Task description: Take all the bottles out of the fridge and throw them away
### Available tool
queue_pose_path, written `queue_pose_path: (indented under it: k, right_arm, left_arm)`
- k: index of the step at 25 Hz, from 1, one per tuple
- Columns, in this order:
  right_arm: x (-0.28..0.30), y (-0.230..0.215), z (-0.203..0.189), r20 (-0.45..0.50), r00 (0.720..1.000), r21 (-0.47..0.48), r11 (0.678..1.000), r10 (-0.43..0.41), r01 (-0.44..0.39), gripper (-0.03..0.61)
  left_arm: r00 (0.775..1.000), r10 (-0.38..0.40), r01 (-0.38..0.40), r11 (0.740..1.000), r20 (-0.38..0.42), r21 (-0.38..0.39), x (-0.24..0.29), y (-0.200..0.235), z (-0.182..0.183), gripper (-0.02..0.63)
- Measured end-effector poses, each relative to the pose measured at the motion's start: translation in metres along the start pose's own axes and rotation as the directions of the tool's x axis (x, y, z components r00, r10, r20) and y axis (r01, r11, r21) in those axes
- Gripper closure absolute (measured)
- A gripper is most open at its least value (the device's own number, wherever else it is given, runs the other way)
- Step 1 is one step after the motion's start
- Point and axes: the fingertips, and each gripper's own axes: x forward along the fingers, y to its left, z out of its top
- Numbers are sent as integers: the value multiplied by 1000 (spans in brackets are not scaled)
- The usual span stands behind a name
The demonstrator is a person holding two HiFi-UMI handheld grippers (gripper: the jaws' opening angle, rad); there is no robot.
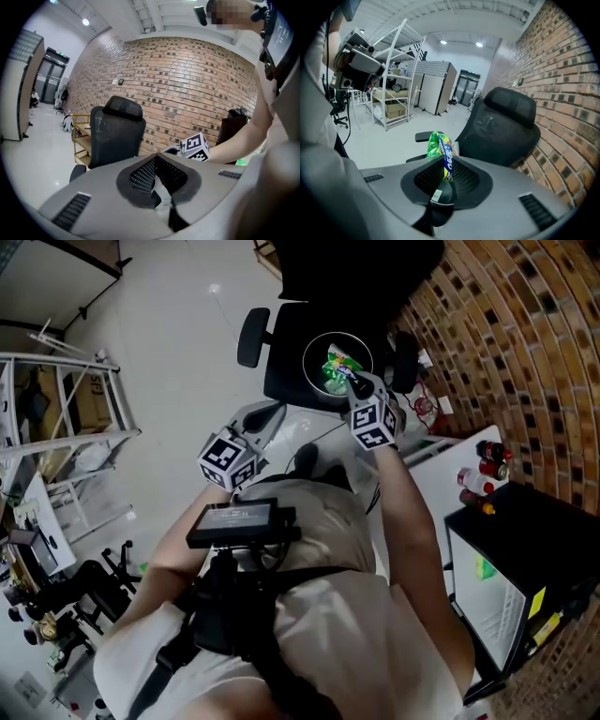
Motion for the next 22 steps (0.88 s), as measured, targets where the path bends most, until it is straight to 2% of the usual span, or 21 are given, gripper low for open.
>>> queue_pose_path:
  k: [5, 9, 12, 22]
  right_arm:
    - [27, -9, -19, -61, 998, 40, 999, 8, -5, 528]
    - [42, -15, -24, -75, 997, 78, 997, 16, -10, 517]
    - [48, -13, -31, -84, 996, 96, 995, 33, -25, 453]
    - [26, -18, -33, -55, 998, 119, 993, -9, 16, 453]
  left_arm:
    - [1000, 21, -21, 1000, 6, -3, -2, 3, 3, 614]
    - [999, 46, -46, 999, 1, -4, -8, 8, 2, 614]
    - [998, 67, -67, 998, -2, -12, -14, 10, -1, 614]
    - [998, 63, -63, 998, 0, -5, -13, 5, 1, 614]
